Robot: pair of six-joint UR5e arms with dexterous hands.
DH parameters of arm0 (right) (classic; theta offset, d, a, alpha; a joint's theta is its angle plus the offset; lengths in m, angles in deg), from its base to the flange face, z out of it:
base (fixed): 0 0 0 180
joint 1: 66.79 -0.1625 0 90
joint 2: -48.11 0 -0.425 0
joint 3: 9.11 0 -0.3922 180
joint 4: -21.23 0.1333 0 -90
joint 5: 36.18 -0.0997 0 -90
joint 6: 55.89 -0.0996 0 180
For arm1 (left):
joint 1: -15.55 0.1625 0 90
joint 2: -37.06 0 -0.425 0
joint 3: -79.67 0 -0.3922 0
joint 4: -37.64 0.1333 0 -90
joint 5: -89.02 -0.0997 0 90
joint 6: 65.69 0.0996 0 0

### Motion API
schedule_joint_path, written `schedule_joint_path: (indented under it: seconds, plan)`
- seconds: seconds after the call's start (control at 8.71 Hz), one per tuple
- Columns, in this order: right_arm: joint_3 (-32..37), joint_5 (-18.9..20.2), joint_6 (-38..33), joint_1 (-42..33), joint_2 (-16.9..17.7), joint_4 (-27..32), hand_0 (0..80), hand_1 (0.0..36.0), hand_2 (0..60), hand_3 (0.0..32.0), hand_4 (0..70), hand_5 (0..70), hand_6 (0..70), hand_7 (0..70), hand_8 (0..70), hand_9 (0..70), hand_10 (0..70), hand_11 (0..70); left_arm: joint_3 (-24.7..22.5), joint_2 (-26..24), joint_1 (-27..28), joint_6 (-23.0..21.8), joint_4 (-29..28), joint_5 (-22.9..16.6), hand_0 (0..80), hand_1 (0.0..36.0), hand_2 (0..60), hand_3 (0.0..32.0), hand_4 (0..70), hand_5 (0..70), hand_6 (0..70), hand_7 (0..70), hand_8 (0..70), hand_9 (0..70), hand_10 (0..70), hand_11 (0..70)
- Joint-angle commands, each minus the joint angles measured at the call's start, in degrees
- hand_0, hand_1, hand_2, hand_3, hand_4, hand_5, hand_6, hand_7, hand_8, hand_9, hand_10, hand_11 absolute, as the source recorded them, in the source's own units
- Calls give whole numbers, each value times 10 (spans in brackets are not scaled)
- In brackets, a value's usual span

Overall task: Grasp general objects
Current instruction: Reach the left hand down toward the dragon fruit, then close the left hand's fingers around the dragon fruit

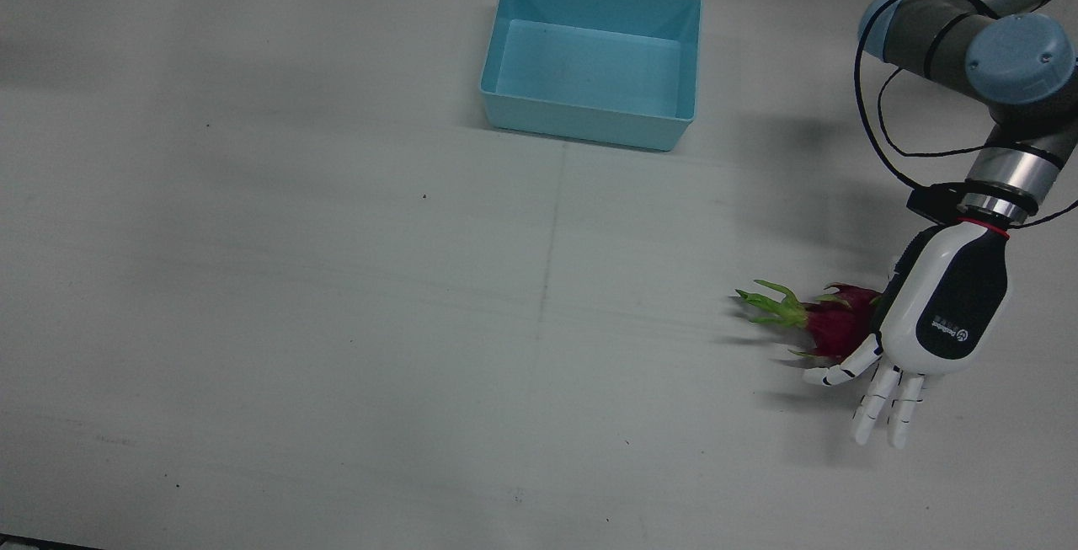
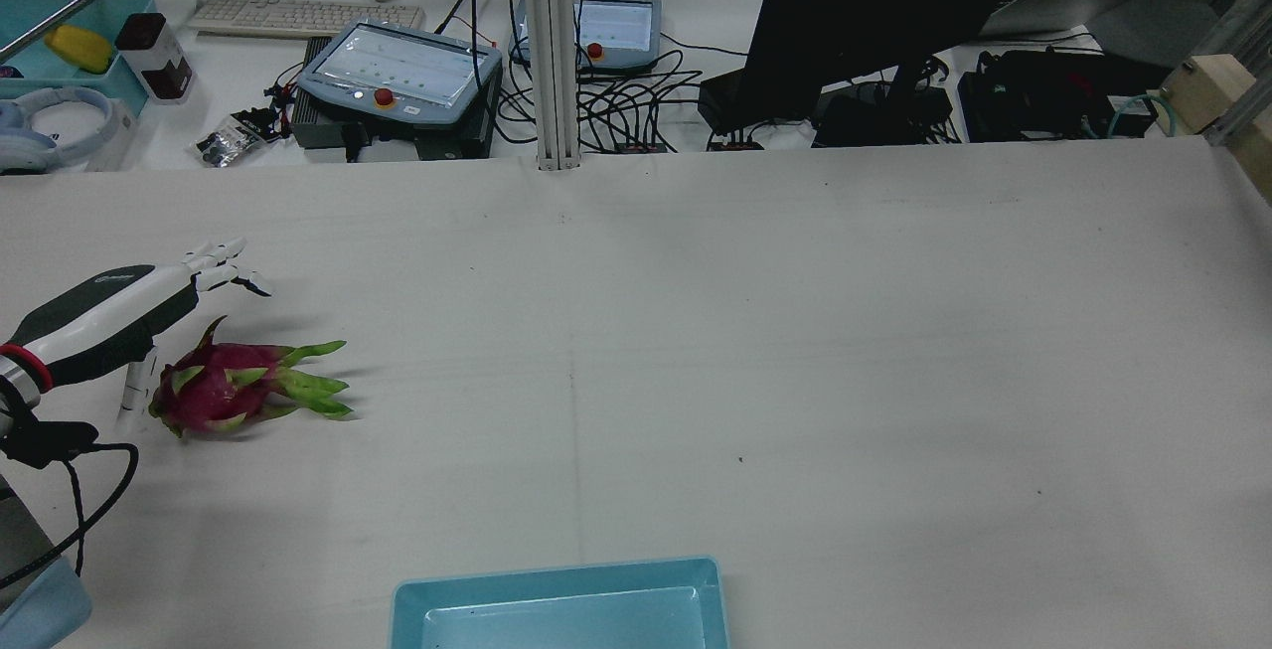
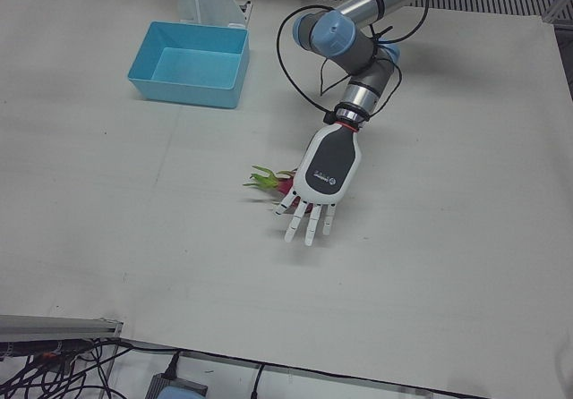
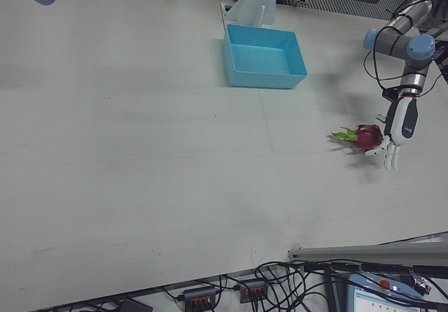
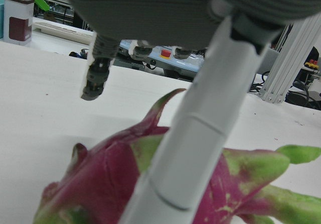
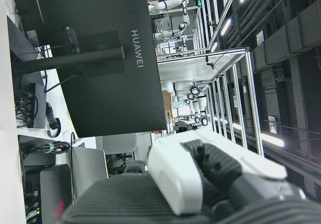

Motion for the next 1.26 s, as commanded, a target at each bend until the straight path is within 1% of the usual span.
schedule_joint_path:
  seconds: [0.0,0.11,0.23,0.34,0.46,0.57,0.69,0.92,1.03,1.15]
  plan:
    - [-1,0,0,0,0,0,0,0,0,0,0,0,0,0,0,0,0,0,4,-7,42,-1,39,80,800,244,0,320,0,335,0,34,40,0,0,0]
    - [-1,0,0,0,0,0,0,0,0,0,0,0,0,0,0,0,0,0,11,-6,44,0,38,87,800,260,0,320,0,342,0,26,43,0,0,0]
    - [-1,0,0,0,0,0,0,0,0,0,0,0,0,0,0,0,0,0,16,-6,49,-1,37,97,800,266,0,320,0,359,0,26,45,0,0,0]
    - [-1,0,0,0,0,0,0,0,0,0,0,0,0,0,0,0,0,0,20,-4,62,0,37,103,800,268,0,320,0,362,0,24,46,0,0,0]
    - [-1,0,0,0,0,0,0,0,0,0,0,0,0,0,0,0,0,0,20,-4,74,-1,38,121,800,271,0,320,0,363,0,26,46,0,0,0]
    - [-1,0,0,0,0,0,0,0,0,0,0,0,0,0,0,0,0,0,23,-4,84,-1,39,126,800,272,0,320,0,367,0,25,47,0,0,0]
    - [-1,0,0,0,0,0,0,0,0,0,0,0,0,0,0,0,0,0,25,-3,85,-1,40,127,800,284,0,320,0,404,0,30,54,0,0,9]
    - [-1,0,0,0,0,0,0,0,0,0,0,0,0,0,0,0,0,0,35,-6,85,-1,42,127,800,286,0,320,0,415,0,27,54,0,0,12]
    - [-1,0,0,0,0,0,0,0,0,0,0,0,0,0,0,0,0,0,42,-5,85,-1,41,141,800,288,0,320,0,421,0,27,55,0,0,15]
    - [-1,0,0,0,0,0,0,0,0,0,0,0,0,0,0,0,0,0,43,-4,87,-1,41,159,800,299,0,320,0,483,0,50,73,0,1,35]
